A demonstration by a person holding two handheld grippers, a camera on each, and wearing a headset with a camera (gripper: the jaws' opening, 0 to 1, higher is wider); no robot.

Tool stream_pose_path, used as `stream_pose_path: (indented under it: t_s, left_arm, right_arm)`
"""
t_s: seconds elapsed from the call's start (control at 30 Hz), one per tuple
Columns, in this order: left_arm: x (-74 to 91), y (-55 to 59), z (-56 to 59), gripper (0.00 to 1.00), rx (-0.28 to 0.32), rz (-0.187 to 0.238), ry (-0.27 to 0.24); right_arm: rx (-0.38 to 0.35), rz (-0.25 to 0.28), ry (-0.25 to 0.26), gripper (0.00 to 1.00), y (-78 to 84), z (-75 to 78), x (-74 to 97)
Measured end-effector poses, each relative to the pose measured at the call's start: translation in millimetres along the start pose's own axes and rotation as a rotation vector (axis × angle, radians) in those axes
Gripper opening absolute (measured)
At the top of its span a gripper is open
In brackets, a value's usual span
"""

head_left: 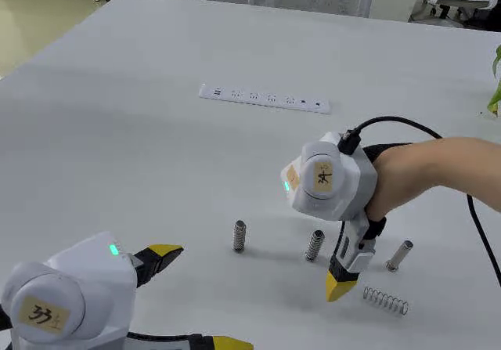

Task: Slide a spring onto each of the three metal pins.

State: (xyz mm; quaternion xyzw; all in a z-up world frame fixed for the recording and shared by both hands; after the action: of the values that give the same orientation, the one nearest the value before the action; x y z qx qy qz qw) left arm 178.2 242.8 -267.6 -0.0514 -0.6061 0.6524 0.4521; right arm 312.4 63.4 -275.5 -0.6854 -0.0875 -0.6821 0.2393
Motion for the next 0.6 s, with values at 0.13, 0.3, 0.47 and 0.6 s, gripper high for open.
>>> stream_pose_path:
  t_s: [0.13, 0.3, 0.47, 0.6]
  left_arm:
    - [-1.1, -2.6, 0.9, 0.86, -0.008, 0.001, 0.004]
    - [-2.4, -5.2, 2.1, 0.86, -0.014, 0.000, 0.009]
    - [-3.2, -7.9, 3.6, 0.86, -0.024, -0.003, 0.013]
    - [-5.1, -10.6, 5.9, 0.86, -0.035, -0.007, 0.020]
  right_arm:
    - [-0.021, 0.026, 0.024, 0.99, 2.4, -2.2, 3.0]
    - [-0.043, 0.045, 0.034, 0.99, 6.5, -7.7, 6.1]
    - [-0.089, 0.104, 0.060, 0.99, 8.4, -12.5, 11.4]
    - [-0.163, 0.190, 0.083, 0.99, 10.1, -16.4, 18.2]
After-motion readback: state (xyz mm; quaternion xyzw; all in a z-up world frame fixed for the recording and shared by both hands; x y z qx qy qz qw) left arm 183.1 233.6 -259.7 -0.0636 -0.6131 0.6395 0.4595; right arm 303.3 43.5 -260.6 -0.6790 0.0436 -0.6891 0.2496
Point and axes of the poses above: the centre of the closed fingertips' face, and the gripper's own axes: x roughly backward along the fingers, z roughly to its right, y roughly out of its underside, the point moved 9 cm from there along x, roughly backward along the fingers, and after that the axes turned 9 degrees about x, right-handed, at the moved point
